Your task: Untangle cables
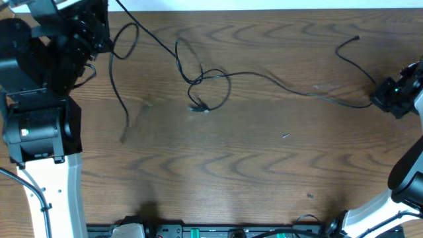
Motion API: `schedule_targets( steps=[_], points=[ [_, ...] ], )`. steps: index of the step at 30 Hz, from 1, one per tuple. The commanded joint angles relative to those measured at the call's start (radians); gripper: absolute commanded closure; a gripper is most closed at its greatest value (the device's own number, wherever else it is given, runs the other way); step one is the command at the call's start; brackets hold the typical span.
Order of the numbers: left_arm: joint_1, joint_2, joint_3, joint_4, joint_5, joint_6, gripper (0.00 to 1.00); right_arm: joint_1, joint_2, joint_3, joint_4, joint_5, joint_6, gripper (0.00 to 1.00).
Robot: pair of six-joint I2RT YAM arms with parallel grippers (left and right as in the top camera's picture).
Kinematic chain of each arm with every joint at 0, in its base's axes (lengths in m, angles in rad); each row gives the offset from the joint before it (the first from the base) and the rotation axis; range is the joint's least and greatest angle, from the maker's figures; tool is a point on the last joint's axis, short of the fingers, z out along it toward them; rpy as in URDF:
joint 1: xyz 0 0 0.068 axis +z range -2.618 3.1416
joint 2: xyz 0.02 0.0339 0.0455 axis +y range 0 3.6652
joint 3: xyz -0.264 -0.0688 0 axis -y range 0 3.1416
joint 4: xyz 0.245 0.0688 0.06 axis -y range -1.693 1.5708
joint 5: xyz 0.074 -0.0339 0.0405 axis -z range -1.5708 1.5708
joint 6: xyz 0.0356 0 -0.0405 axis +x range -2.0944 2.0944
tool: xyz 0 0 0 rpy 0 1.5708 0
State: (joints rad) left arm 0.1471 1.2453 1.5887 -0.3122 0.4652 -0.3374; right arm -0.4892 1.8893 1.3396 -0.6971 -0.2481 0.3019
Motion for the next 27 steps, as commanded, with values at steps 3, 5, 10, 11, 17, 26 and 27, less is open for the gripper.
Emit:
schedule_targets(
  steps=[3, 5, 10, 11, 17, 26, 27],
  points=[
    [0.114, -0.005, 0.045, 0.058, -0.006, -0.043, 0.92, -0.031, -0.022, 0.005, -0.006, 0.01, -0.03, 0.99],
    [0.18, -0.005, 0.064, 0.06, -0.011, -0.043, 0.92, -0.043, -0.022, 0.005, -0.011, 0.01, -0.03, 0.99],
    [0.337, 0.004, 0.069, -0.005, -0.007, -0.115, 0.92, -0.075, -0.022, 0.005, -0.02, 0.015, -0.038, 0.99],
    [0.355, 0.011, 0.069, -0.035, 0.001, -0.118, 0.92, -0.081, -0.022, 0.005, -0.022, 0.018, -0.038, 0.99],
    [0.362, 0.092, 0.068, -0.261, 0.006, -0.093, 0.92, -0.113, -0.022, 0.005, -0.042, 0.064, -0.037, 0.99],
    [0.313, 0.213, 0.068, -0.528, 0.053, 0.076, 0.93, -0.089, -0.023, 0.005, -0.077, -0.067, -0.192, 0.94],
    [0.295, 0.222, 0.068, -0.546, 0.055, 0.089, 0.92, -0.076, -0.023, 0.008, -0.086, -0.124, -0.24, 0.9]
  ],
)
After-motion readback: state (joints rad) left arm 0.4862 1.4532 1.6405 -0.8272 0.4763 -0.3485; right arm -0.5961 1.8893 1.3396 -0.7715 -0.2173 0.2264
